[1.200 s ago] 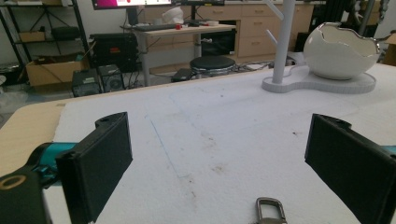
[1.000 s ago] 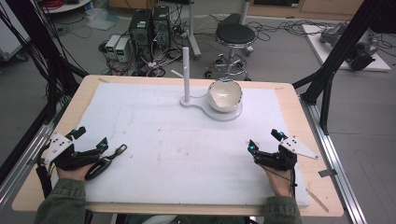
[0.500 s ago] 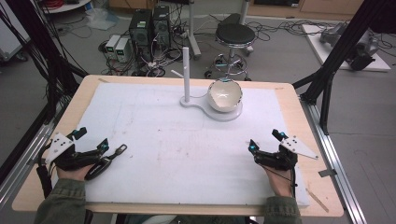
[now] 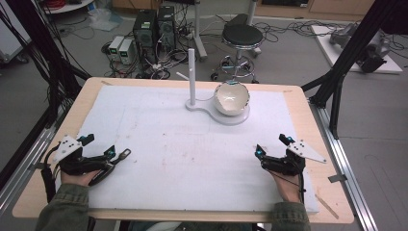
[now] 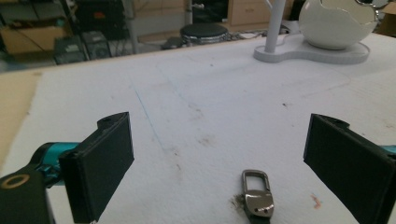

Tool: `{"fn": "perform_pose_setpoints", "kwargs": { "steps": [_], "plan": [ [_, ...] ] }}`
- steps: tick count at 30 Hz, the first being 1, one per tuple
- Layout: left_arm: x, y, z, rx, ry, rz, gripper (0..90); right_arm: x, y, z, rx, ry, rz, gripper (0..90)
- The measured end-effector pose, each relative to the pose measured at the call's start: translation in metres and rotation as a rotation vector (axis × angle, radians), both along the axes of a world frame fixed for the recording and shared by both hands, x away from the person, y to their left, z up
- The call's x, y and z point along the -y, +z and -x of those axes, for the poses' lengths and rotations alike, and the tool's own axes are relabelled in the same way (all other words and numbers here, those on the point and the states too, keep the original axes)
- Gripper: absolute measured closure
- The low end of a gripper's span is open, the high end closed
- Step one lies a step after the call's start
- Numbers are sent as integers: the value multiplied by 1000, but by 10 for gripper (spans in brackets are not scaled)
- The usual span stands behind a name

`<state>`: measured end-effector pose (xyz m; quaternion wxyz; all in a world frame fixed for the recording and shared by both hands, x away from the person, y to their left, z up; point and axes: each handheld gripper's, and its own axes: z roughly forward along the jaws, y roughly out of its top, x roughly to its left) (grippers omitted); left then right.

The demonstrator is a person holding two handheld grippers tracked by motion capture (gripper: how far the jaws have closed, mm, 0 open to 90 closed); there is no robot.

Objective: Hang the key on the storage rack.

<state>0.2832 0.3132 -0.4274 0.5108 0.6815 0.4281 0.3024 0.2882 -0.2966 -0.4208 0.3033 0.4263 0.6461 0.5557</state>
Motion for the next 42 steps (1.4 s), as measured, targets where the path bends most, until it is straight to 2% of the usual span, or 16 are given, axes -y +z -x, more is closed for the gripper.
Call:
{"fn": "perform_pose_setpoints", "kwargs": {
  "steps": [3, 5, 6, 9, 15, 17, 20, 21, 24, 25, 26, 30, 32, 34, 39, 42],
  "plan": [
    [0, 0, -1, -34, -6, -24, 86, 2, 0, -1, -11, 7, -35, 5],
    [0, 3, -4, -88, -16, -69, 87, 3, 0, -1, -13, 6, -41, 5],
    [0, 3, -4, -88, -16, -69, 87, 3, 0, -1, -15, 5, -44, 5],
    [4, 8, -9, -137, -36, -115, 87, 3, 0, -1, -16, 5, -41, 5],
    [7, 15, -13, -158, -65, -150, 89, 2, -2, -2, -32, 15, -22, 5],
    [8, 17, -14, -182, -78, -164, 89, 1, -2, -3, -30, 19, -12, 5],
    [12, 19, -19, -246, -101, -225, 89, 1, -2, -3, -37, 23, -7, 5],
    [12, 19, -19, -246, -101, -225, 89, 1, -2, -3, -37, 23, -7, 5],
    [15, 17, -24, -306, -120, -259, 89, 0, -2, -2, -43, 26, -5, 5],
    [17, 15, -26, -343, -131, -269, 89, 0, -3, -3, -42, 26, -2, 5],
    [17, 15, -26, -343, -131, -269, 89, 0, -3, -3, -41, 26, 0, 5],
    [22, 17, -32, -426, -187, -318, 92, 1, -2, -1, -35, 22, 1, 5],
    [22, 18, -33, -435, -193, -325, 96, 1, -1, -1, -36, 21, -3, 5],
    [22, 19, -37, -471, -201, -339, 102, 1, -1, -1, -33, 20, 1, 5],
    [29, 14, -43, -534, -232, -421, 128, 1, -1, -1, -35, 18, 3, 5],
    [32, 13, -44, -570, -249, -432, 128, 1, -1, -1, -36, 19, 0, 5]
  ]
}}
